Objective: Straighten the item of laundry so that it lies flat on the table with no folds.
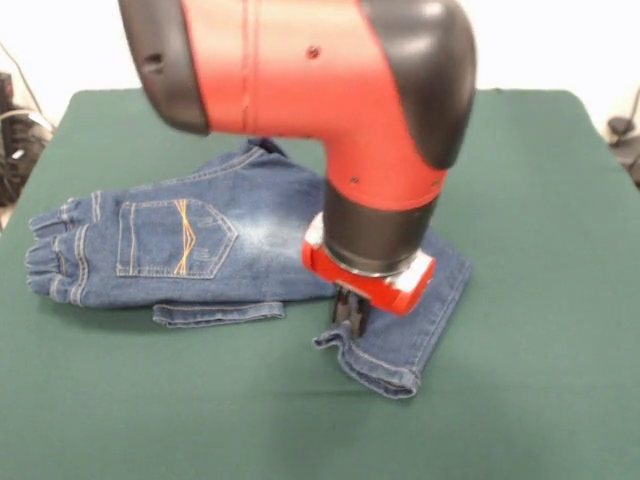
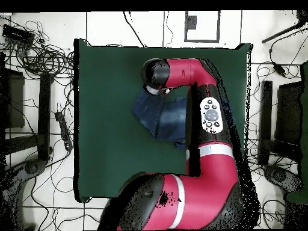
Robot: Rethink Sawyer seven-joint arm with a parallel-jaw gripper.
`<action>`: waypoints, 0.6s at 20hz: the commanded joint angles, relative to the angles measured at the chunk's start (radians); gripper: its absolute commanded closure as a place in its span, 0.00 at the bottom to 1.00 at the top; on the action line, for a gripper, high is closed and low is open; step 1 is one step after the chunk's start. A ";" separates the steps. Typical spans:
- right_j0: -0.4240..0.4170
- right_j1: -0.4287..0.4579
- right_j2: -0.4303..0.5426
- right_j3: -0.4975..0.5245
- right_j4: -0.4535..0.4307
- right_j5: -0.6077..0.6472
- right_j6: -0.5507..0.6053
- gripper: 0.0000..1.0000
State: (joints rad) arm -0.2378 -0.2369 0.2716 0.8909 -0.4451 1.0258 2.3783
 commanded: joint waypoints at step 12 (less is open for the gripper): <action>0.138 -0.100 -0.159 0.254 0.224 0.152 0.310 1.00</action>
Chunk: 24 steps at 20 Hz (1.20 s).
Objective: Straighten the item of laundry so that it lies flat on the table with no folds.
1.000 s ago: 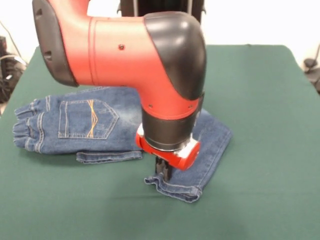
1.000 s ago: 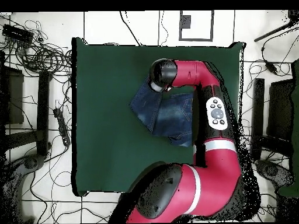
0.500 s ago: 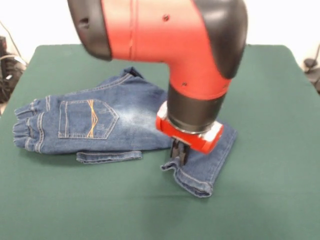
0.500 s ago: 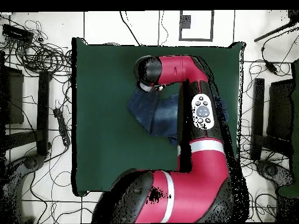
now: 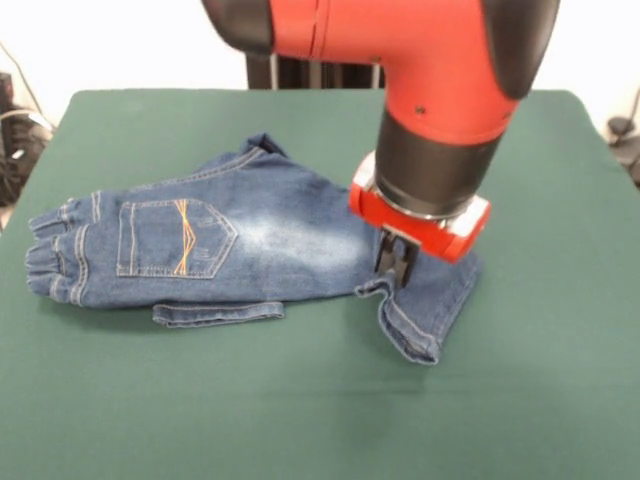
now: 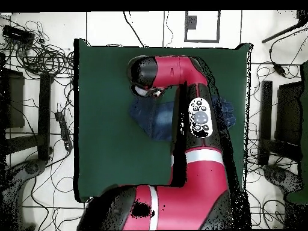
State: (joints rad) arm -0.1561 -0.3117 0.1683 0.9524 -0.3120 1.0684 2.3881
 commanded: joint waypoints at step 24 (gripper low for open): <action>0.175 -0.021 -0.161 0.160 0.433 0.177 0.512 1.00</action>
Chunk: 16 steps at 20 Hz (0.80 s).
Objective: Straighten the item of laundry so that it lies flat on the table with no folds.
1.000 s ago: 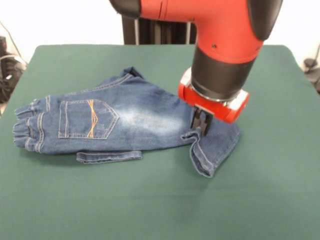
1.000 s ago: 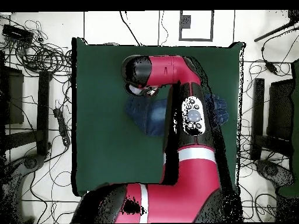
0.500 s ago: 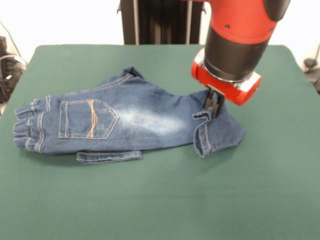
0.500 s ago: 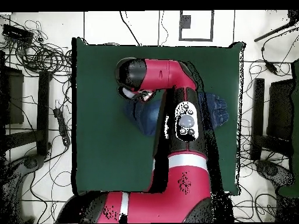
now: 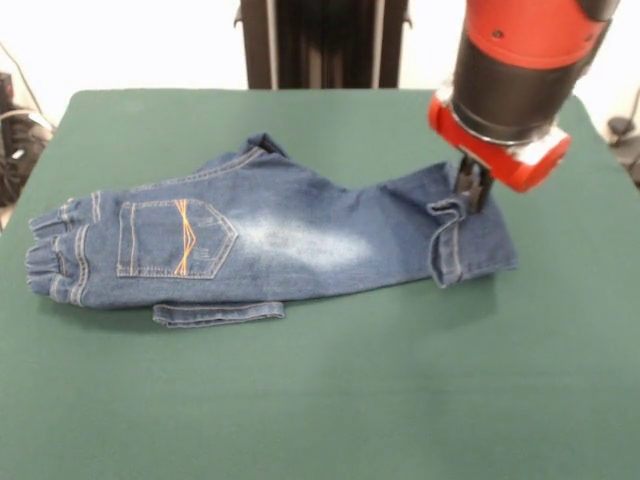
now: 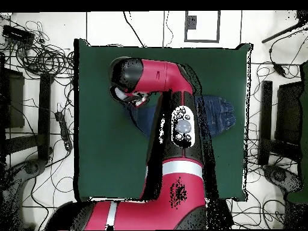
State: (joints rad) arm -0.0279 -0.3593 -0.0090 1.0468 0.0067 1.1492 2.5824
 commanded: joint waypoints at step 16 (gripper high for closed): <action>0.053 -0.055 0.034 0.252 0.237 -0.007 0.249 1.00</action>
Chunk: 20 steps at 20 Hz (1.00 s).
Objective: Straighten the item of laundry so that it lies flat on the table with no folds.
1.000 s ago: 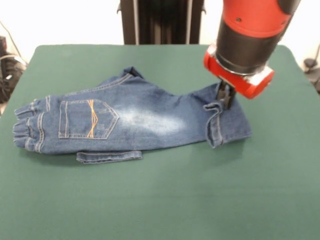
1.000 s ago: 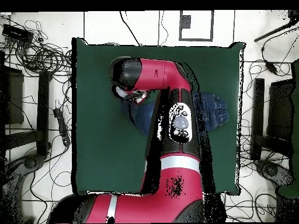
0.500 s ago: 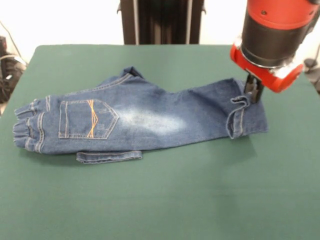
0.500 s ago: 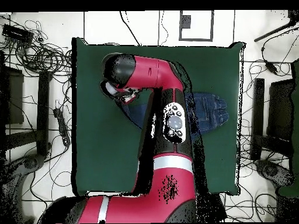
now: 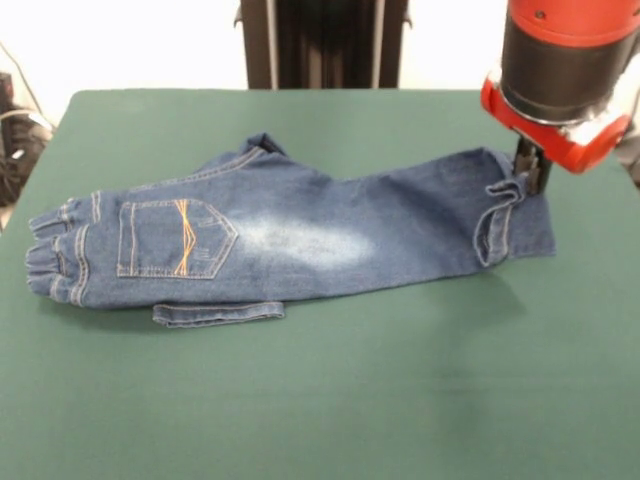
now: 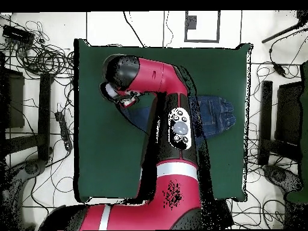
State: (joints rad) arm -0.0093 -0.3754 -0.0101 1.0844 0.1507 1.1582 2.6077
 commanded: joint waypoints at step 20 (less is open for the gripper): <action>0.065 -0.020 0.054 0.379 0.157 -0.206 0.165 1.00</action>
State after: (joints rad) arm 0.0003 -0.4662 -0.0103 1.3175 0.2689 1.0652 2.6077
